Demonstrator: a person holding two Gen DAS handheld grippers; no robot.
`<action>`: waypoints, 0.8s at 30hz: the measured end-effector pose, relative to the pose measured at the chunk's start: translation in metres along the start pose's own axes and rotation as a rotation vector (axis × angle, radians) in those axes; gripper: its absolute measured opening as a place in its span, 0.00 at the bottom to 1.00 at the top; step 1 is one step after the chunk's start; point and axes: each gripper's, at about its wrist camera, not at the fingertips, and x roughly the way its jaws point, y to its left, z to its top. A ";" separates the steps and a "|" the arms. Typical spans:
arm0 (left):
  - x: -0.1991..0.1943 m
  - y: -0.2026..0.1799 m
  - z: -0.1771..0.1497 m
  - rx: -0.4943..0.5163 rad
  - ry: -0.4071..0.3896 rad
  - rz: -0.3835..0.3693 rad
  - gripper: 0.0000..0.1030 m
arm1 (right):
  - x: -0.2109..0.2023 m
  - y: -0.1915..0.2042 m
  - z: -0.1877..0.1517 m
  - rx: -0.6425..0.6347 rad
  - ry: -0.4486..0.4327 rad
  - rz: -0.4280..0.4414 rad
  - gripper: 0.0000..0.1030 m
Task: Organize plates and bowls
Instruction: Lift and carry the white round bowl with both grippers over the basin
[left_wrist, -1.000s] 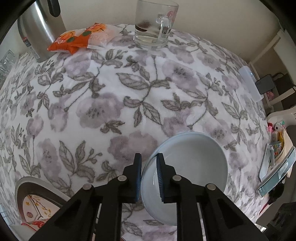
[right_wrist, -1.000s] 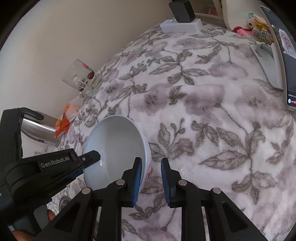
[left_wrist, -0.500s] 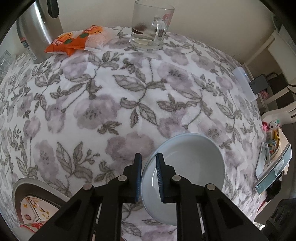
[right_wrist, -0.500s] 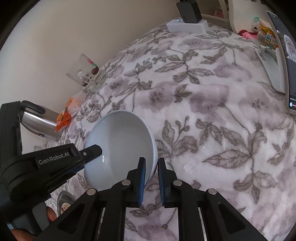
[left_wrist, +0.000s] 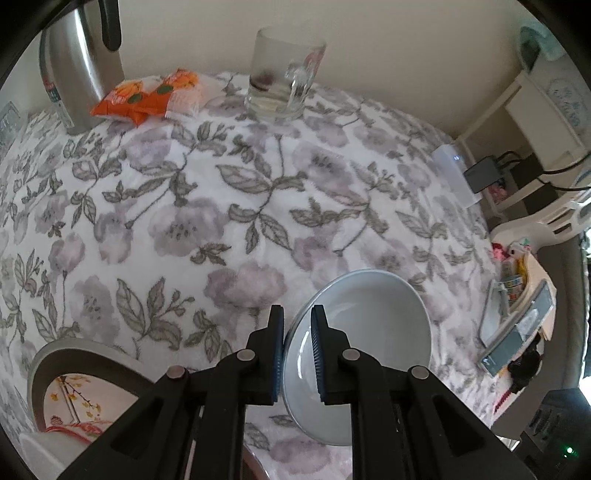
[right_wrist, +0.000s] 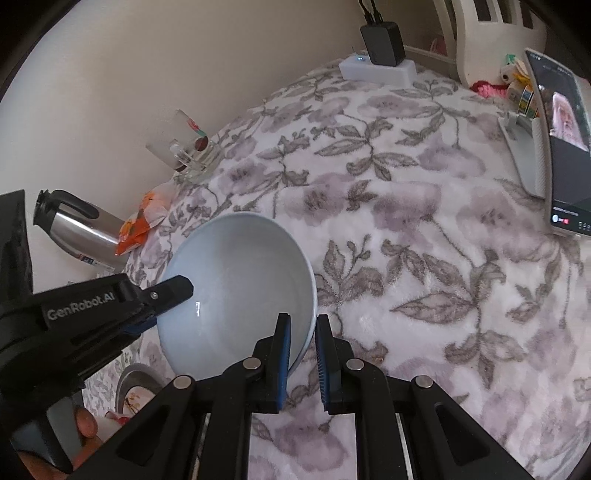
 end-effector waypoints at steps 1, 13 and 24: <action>-0.004 -0.001 -0.001 0.003 -0.009 -0.005 0.14 | -0.004 0.002 -0.001 -0.006 -0.006 -0.001 0.14; -0.054 0.006 -0.011 0.003 -0.085 -0.094 0.14 | -0.053 0.024 -0.011 -0.060 -0.076 -0.007 0.14; -0.123 0.038 -0.030 -0.027 -0.190 -0.126 0.14 | -0.101 0.075 -0.032 -0.182 -0.141 0.020 0.14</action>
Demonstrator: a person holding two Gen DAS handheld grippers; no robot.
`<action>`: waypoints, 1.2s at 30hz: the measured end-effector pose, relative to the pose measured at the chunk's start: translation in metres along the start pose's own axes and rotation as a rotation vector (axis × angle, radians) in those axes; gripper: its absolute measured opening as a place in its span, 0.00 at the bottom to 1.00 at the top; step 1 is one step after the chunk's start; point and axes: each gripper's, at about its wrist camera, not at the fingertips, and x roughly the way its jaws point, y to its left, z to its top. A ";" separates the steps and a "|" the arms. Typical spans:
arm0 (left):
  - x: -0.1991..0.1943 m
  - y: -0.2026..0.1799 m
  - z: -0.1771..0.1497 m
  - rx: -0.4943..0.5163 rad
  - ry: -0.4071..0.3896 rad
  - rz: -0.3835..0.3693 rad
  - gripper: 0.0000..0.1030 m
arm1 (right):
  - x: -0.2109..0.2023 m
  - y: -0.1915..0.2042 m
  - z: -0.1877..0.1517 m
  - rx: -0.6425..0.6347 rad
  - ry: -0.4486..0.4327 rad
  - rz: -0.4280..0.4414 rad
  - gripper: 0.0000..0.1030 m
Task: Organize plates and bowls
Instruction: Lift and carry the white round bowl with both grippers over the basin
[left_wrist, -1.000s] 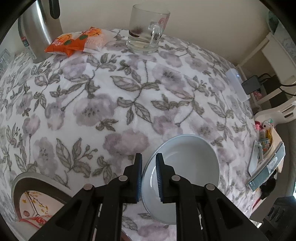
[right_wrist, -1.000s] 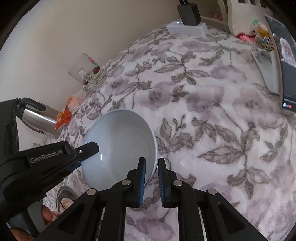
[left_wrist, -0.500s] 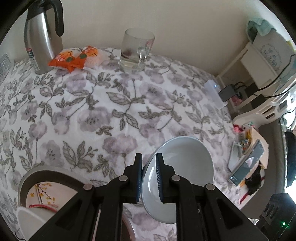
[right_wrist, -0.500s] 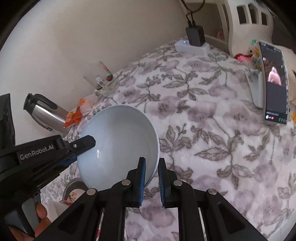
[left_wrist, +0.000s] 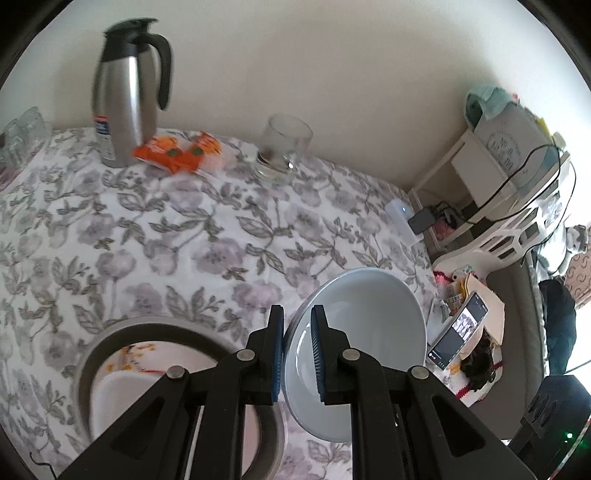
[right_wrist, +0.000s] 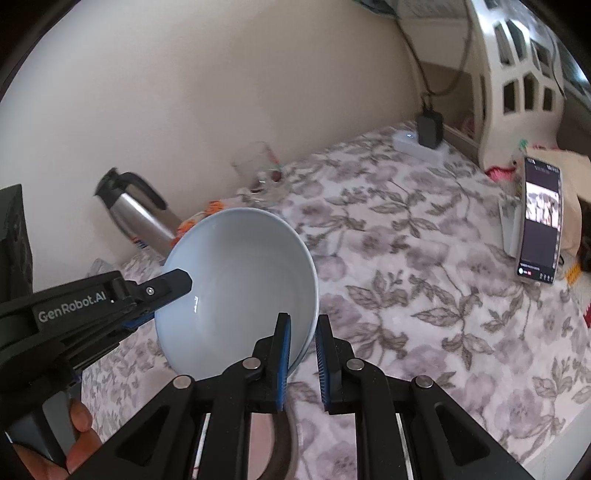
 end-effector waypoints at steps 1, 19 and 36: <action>-0.006 0.003 -0.001 -0.003 -0.008 0.002 0.14 | -0.005 0.008 -0.002 -0.017 -0.006 0.007 0.14; -0.096 0.081 -0.034 -0.109 -0.120 -0.004 0.14 | -0.040 0.095 -0.044 -0.208 0.002 0.045 0.14; -0.073 0.125 -0.067 -0.187 -0.028 -0.005 0.14 | -0.007 0.107 -0.074 -0.250 0.124 -0.027 0.14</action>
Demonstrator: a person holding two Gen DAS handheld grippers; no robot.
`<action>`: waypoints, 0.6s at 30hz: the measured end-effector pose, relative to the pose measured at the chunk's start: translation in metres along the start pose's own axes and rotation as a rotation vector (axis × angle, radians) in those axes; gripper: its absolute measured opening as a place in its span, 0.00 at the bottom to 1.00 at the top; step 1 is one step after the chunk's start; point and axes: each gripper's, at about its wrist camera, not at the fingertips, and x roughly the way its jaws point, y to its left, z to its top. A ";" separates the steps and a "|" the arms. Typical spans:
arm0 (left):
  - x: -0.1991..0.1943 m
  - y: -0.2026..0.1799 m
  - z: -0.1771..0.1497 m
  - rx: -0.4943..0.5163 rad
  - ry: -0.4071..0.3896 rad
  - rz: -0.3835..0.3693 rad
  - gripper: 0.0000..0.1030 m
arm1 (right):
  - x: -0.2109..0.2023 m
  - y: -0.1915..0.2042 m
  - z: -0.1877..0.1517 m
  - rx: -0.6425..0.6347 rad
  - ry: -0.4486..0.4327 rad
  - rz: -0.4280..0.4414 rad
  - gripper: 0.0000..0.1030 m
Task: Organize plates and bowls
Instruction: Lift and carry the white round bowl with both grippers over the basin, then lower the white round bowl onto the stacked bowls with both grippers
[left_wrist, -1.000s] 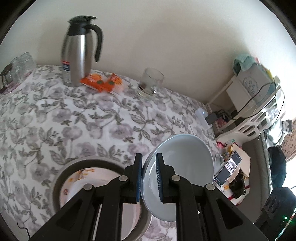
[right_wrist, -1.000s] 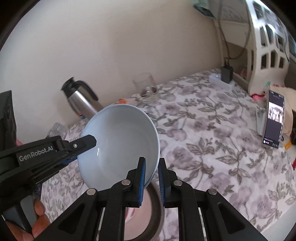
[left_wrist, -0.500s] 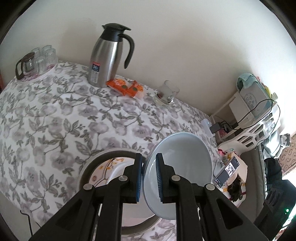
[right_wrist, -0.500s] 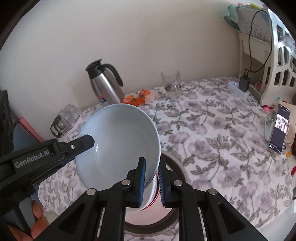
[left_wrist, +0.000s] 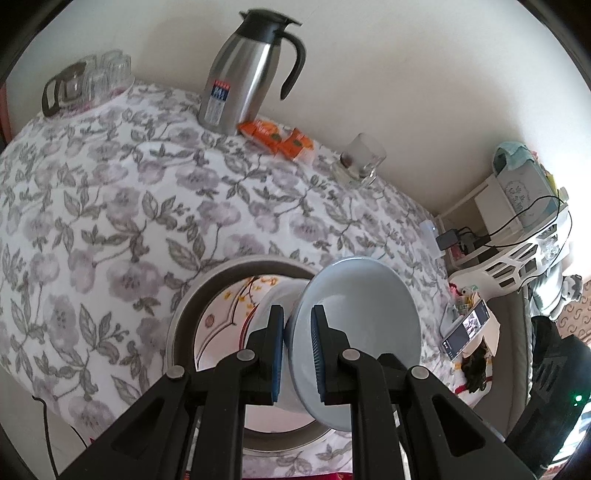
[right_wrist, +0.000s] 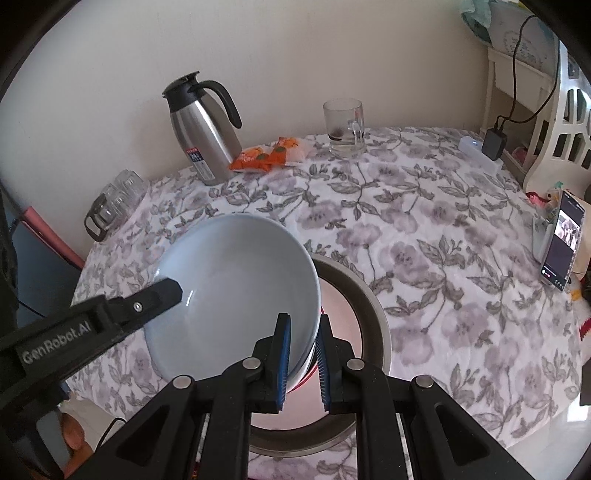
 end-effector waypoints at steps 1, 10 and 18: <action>0.002 0.001 -0.001 -0.003 0.004 -0.001 0.14 | 0.001 0.001 0.000 0.000 0.002 -0.001 0.14; 0.008 0.014 -0.006 -0.052 -0.001 -0.034 0.14 | 0.013 0.005 -0.004 -0.014 0.020 -0.030 0.17; 0.018 0.023 -0.010 -0.082 -0.012 -0.051 0.14 | 0.021 0.006 -0.006 -0.031 0.024 -0.047 0.18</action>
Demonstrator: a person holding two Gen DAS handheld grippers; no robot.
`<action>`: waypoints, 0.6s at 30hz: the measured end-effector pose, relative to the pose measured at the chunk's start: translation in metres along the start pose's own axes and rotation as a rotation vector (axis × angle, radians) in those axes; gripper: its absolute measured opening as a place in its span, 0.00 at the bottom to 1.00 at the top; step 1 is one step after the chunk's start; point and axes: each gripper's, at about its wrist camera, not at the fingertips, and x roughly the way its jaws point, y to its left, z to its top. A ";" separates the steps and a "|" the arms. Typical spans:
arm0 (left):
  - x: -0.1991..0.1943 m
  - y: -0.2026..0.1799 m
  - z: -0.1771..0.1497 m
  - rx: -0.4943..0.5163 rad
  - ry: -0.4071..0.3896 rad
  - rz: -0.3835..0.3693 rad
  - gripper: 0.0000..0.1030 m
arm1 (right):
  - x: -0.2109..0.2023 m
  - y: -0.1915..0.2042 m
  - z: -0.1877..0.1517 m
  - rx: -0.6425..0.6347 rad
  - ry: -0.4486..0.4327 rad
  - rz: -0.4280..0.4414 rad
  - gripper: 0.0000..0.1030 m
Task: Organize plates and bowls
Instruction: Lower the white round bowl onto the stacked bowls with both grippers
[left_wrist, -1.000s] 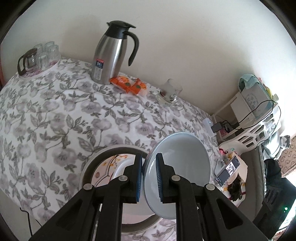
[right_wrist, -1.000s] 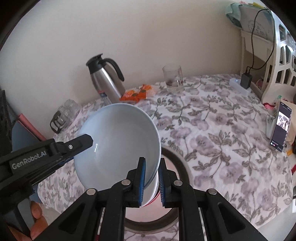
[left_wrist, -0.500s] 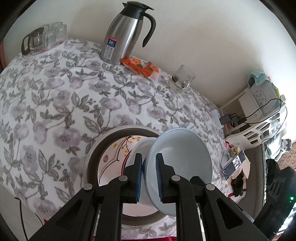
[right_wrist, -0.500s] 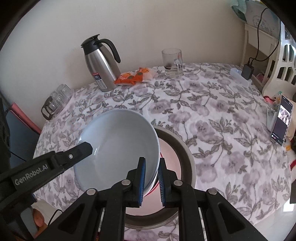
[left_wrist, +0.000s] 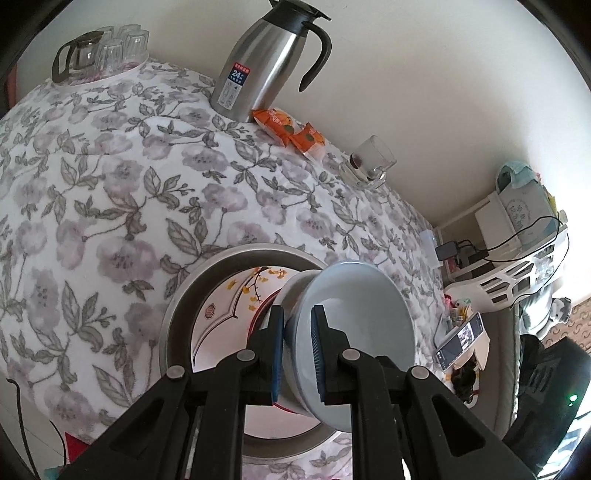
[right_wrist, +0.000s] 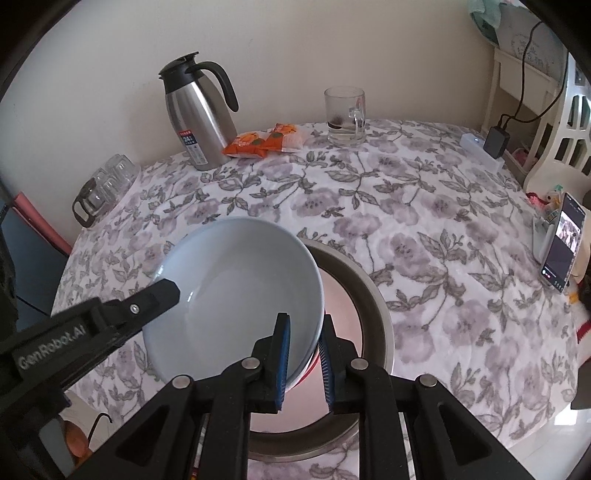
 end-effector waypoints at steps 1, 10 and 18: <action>0.001 0.001 -0.001 0.000 -0.002 0.001 0.14 | 0.001 -0.001 0.000 0.000 0.001 0.000 0.18; 0.001 0.004 -0.001 0.006 -0.027 -0.002 0.14 | 0.001 -0.001 0.001 -0.005 -0.018 0.013 0.18; -0.014 0.003 -0.002 0.036 -0.096 -0.007 0.14 | -0.005 0.001 0.000 -0.010 -0.052 0.036 0.18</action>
